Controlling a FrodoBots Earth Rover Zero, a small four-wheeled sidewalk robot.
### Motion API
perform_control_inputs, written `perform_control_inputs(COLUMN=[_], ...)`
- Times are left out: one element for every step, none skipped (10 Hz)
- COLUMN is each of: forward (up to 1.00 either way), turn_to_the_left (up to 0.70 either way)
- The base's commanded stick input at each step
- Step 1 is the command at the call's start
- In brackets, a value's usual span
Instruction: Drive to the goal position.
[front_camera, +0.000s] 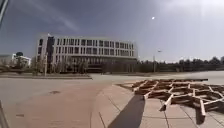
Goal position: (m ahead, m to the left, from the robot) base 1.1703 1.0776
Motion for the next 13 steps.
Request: perform_control_inputs(forward=[0.05, 0.05, 0.05, 0.05, 0.05, 0.05, 0.05, 0.05, 0.05, 0.05, 0.05, 0.05, 0.05], turn_to_the_left=[0.0, 0.0, 0.0, 0.0, 0.0, 0.0, 0.0, 0.0, 0.0, 0.0, 0.0, 0.0, 0.0])
